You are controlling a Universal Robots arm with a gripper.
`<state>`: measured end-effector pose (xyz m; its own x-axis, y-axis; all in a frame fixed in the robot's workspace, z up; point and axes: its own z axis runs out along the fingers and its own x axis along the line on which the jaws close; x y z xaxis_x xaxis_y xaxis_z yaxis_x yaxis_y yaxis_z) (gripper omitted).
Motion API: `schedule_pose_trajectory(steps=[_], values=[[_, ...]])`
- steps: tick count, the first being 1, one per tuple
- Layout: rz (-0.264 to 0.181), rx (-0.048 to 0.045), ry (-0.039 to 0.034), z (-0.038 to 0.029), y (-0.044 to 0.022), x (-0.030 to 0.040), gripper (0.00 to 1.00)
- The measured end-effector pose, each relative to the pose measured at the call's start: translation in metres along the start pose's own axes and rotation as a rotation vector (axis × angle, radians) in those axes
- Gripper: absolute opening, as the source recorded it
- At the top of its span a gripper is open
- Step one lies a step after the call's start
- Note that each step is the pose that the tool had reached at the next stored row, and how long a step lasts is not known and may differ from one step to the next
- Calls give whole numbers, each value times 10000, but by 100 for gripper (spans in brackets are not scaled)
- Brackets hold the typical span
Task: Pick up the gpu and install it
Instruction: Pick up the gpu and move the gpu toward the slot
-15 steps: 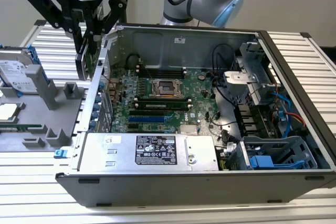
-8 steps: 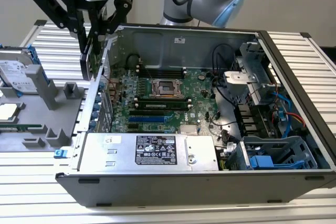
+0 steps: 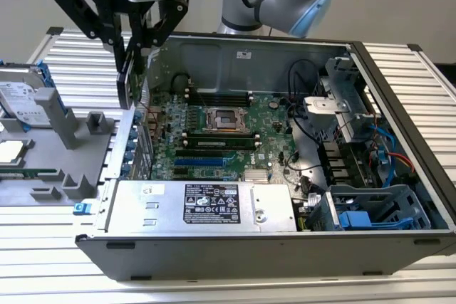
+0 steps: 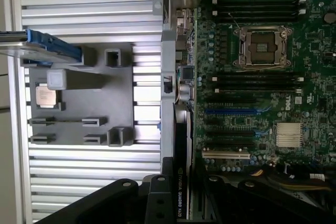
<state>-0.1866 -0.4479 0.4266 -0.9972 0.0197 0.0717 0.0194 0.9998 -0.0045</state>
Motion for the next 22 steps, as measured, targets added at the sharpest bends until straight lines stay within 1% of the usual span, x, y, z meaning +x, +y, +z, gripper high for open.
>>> schedule_pose_trajectory(steps=[16, 22], values=[[0, 1, 60, -16, 4, -219, 0], [1, 2, 70, -22, 6, -299, 0]])
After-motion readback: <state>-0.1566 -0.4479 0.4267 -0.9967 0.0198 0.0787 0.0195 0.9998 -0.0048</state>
